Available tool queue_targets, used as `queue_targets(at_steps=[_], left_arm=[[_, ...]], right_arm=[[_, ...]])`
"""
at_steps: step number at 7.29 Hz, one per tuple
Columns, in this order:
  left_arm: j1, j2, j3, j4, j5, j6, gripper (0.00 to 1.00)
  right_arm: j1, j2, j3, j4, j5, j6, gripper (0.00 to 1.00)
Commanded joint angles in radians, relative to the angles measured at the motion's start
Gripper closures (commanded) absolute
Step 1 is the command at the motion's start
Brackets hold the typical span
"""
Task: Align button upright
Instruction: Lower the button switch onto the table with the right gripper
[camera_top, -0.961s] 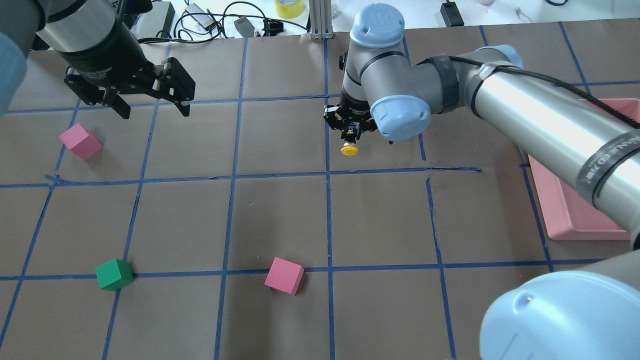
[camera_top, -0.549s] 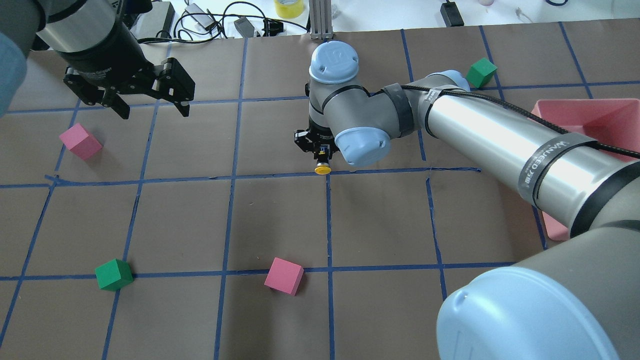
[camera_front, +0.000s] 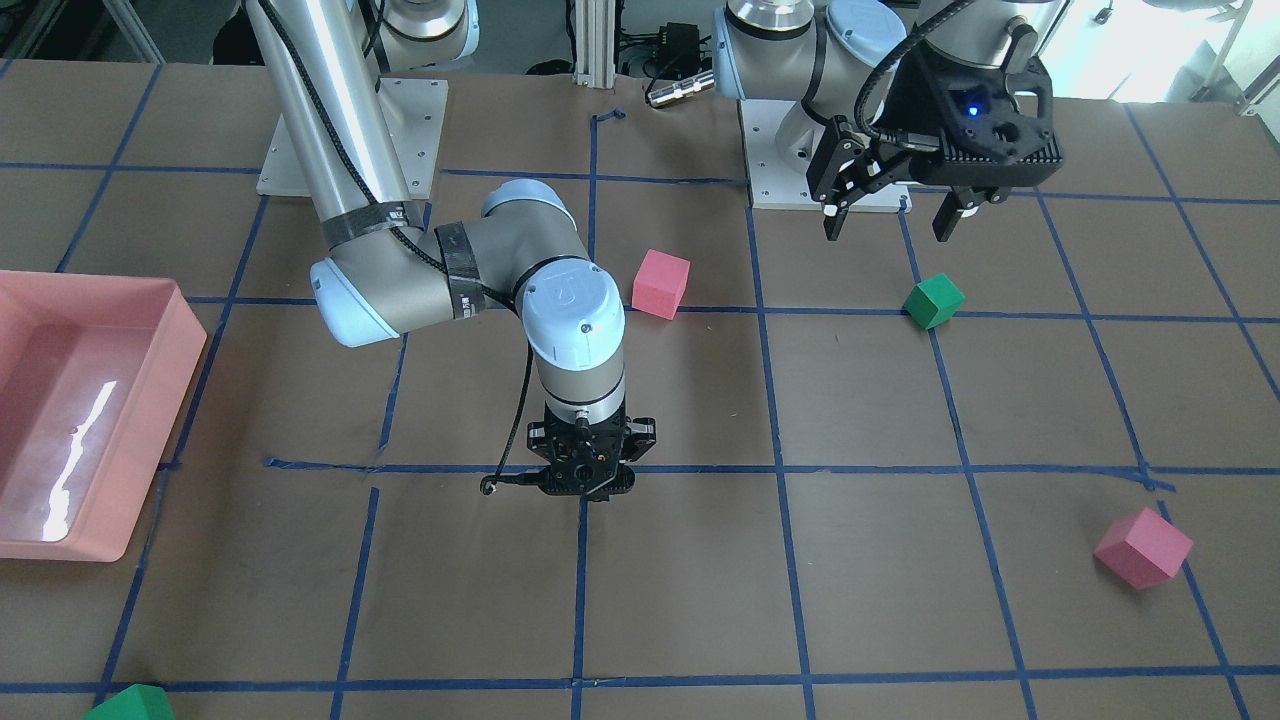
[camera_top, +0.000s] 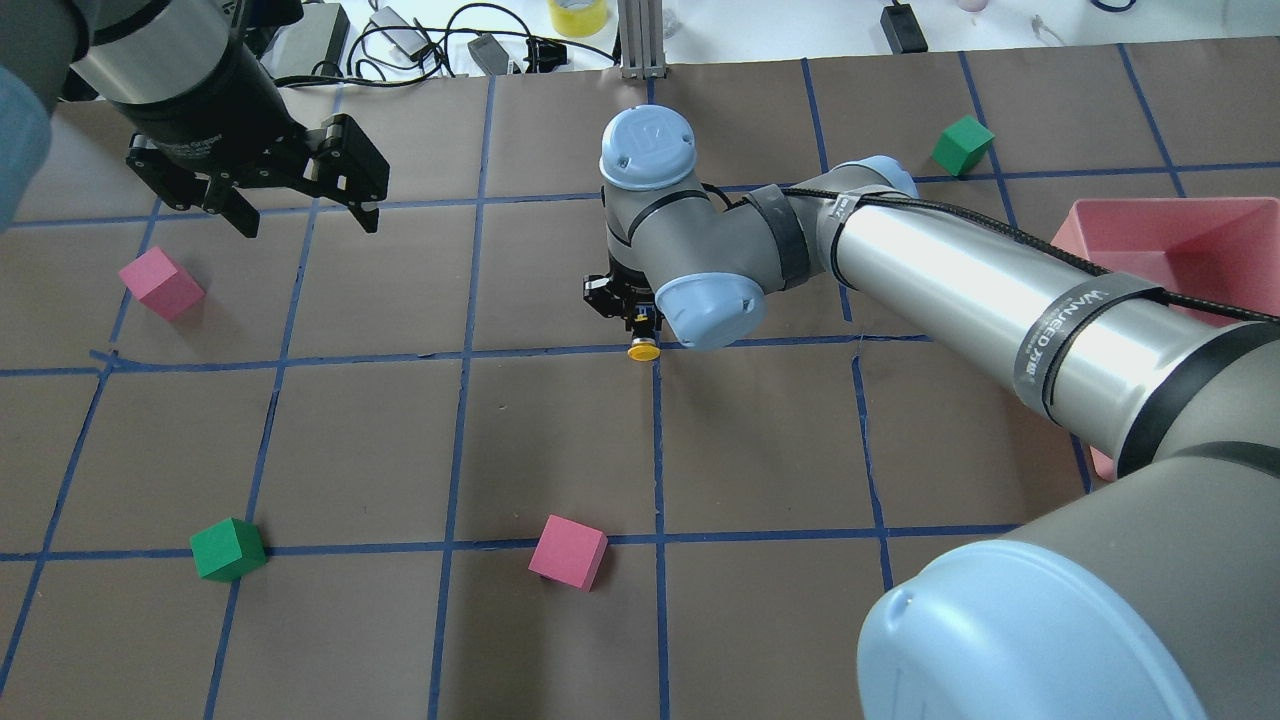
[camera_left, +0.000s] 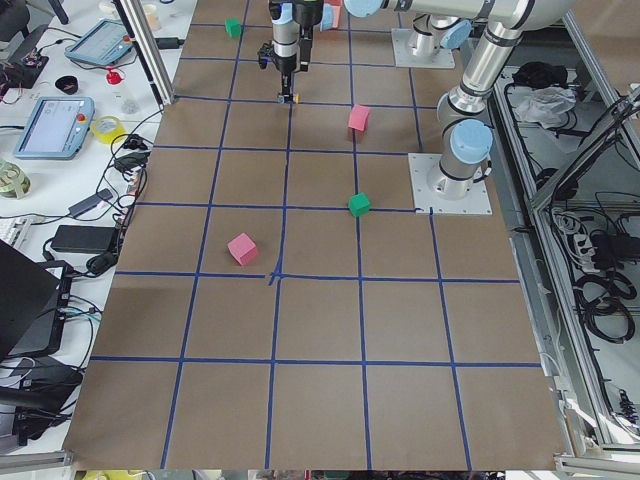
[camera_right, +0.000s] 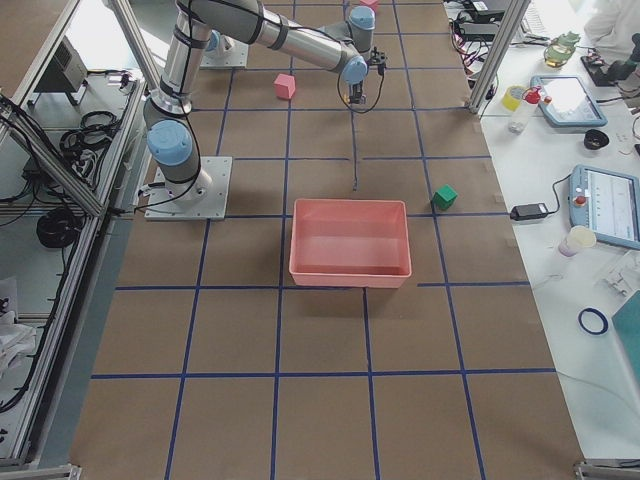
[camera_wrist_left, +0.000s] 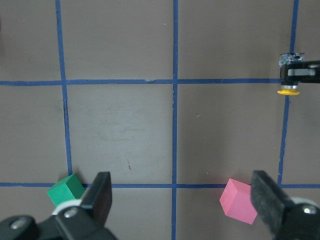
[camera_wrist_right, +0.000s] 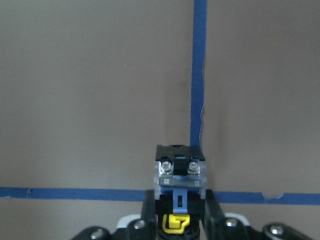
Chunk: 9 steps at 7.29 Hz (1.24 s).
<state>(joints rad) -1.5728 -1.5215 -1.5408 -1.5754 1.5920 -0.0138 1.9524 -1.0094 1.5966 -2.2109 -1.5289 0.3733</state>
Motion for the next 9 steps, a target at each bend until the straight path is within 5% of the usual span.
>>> queue_targets(at_steps=[1, 3, 6, 7, 9], left_arm=[[0.0, 0.0, -0.001, 0.0, 0.0, 0.0, 0.0], [0.0, 0.0, 0.001, 0.0, 0.0, 0.002, 0.0], [0.001, 0.0, 0.002, 0.0, 0.006, 0.008, 0.0], [0.0, 0.0, 0.002, 0.0, 0.005, 0.008, 0.0], [0.001, -0.005, 0.002, 0.008, 0.006, 0.011, 0.0]], right_arm=[[0.002, -0.002, 0.014, 0.0, 0.009, -0.002, 0.86], [0.002, -0.003, 0.014, 0.0, 0.015, -0.002, 0.48], [0.002, -0.006, 0.019, -0.001, 0.016, -0.004, 0.08], [0.0, -0.03, 0.019, 0.005, 0.016, -0.013, 0.0], [-0.006, -0.104, 0.019, 0.02, 0.012, -0.103, 0.0]])
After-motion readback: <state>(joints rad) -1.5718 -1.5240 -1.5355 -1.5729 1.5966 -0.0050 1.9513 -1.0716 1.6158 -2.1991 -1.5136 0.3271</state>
